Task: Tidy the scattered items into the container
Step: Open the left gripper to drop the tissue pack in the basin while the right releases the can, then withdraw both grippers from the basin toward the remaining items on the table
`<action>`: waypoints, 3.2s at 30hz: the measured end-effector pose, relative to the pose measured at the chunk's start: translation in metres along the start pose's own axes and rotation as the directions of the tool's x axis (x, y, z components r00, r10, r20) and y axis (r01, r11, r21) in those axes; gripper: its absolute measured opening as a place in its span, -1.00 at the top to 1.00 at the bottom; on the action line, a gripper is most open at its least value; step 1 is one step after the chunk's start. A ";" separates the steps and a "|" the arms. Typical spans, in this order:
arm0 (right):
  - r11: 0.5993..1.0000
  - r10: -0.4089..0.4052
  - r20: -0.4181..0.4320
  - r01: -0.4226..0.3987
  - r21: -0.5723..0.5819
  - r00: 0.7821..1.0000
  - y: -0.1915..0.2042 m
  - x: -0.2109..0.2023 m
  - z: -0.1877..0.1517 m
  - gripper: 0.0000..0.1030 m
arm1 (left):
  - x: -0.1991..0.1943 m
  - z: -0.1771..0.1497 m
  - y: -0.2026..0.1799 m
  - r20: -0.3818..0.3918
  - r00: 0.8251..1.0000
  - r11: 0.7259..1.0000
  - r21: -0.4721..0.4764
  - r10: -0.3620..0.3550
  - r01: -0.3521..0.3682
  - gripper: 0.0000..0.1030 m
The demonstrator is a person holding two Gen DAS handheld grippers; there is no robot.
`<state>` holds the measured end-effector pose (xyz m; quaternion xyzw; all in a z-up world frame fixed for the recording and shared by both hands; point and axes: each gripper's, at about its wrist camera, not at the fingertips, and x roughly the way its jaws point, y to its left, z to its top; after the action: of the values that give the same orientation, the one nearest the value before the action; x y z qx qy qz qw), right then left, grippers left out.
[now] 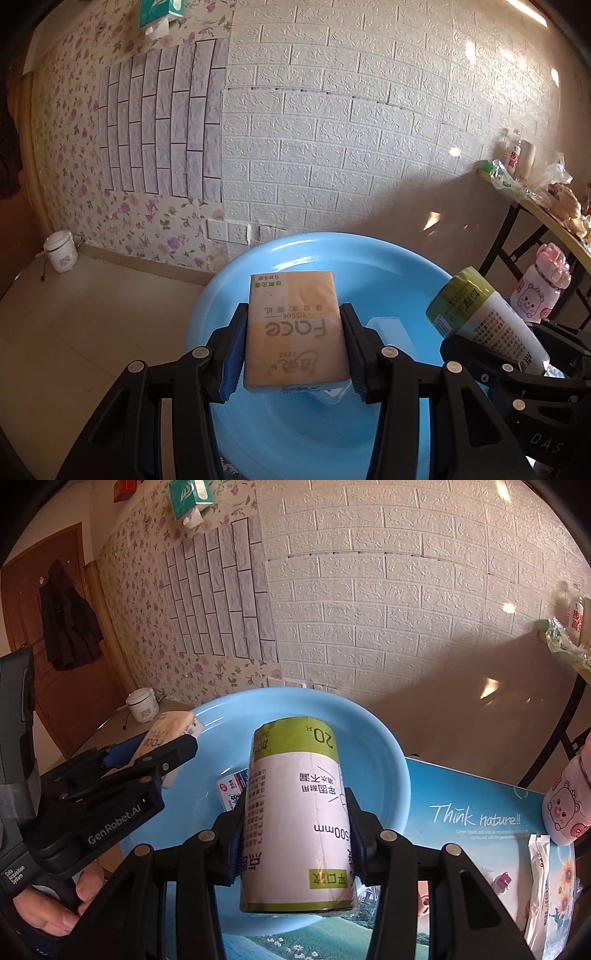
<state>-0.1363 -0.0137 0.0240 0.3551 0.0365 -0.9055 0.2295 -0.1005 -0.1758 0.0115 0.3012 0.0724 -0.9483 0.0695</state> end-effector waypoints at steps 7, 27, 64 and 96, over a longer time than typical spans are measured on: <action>1.000 -0.003 -0.011 0.003 -0.003 1.000 0.000 0.007 0.002 0.10 | -0.001 0.003 0.002 0.010 1.000 1.000 0.019 0.013 -0.013 -0.44; 0.997 -0.047 0.005 0.047 -0.062 0.999 0.021 0.009 0.012 -0.52 | -0.014 0.005 0.020 0.028 0.998 0.999 -0.010 0.048 -0.048 -0.46; 0.986 -0.116 0.123 0.100 0.132 0.986 -0.048 -0.092 -0.016 -0.97 | -0.085 0.000 -0.016 0.080 0.997 1.000 0.001 0.002 -0.002 -0.84; 0.884 -0.359 0.068 0.315 0.345 0.931 -0.165 -0.194 -0.149 -0.97 | -0.126 -0.074 -0.167 0.003 0.983 0.965 0.190 -0.183 0.179 -0.95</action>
<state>0.0088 0.2432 0.0245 0.3170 -0.0687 -0.9459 0.0079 0.0133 0.0124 0.0412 0.2889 0.0084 -0.9562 -0.0457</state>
